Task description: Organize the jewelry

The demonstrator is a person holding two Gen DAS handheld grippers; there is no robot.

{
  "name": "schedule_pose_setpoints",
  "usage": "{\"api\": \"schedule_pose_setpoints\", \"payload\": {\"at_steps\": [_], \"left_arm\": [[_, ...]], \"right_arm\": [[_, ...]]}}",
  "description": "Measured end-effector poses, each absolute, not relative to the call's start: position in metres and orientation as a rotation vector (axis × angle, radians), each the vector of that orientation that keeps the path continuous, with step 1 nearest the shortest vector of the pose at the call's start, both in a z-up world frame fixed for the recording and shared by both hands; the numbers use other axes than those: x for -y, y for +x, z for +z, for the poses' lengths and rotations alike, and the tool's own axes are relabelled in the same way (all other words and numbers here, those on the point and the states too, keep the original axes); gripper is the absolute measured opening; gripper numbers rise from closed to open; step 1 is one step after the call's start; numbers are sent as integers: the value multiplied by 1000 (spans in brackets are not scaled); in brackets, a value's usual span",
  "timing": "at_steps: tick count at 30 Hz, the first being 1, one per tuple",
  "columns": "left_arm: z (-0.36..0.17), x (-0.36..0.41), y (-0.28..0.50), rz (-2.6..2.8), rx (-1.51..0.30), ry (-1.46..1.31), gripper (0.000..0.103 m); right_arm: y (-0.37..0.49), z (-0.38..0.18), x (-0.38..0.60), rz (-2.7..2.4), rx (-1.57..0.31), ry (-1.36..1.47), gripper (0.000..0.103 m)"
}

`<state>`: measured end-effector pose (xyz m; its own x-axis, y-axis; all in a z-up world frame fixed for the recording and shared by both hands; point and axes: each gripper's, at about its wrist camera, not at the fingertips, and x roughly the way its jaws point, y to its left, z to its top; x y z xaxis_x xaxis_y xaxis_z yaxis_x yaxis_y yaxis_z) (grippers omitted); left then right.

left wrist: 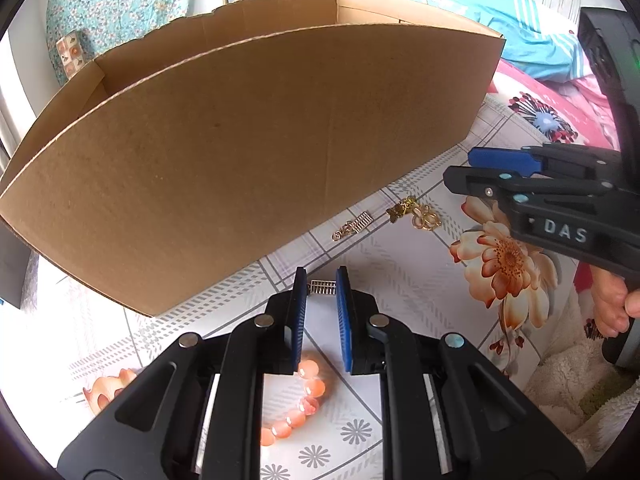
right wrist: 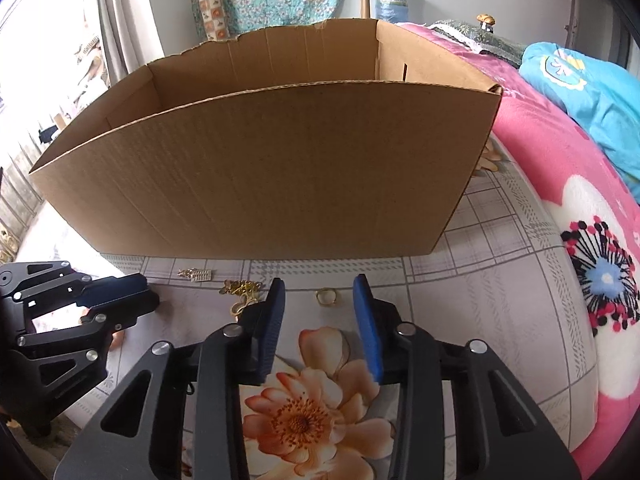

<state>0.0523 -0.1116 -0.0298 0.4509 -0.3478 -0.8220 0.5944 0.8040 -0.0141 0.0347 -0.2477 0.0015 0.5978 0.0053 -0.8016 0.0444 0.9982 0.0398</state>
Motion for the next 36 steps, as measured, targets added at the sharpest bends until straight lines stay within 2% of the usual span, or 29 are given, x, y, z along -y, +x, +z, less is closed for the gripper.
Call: {"api": "schedule_pose_setpoints", "payload": {"at_steps": [12,23,26,36], "left_arm": [[-30,107,53,-602,-932,287,14],[-30,106,55,-601,-937,267,14],[-28,103,55,-610,-937,254,14],[-15,99,47,-616,-893,267,14]], "right_arm": [[45,-10,244,-20,-967,35,12],[49,-9,252,-7,-964,88,11],[47,-8,256,-3,-961,99,4],[31,4,266,-9,-912,127,4]]}}
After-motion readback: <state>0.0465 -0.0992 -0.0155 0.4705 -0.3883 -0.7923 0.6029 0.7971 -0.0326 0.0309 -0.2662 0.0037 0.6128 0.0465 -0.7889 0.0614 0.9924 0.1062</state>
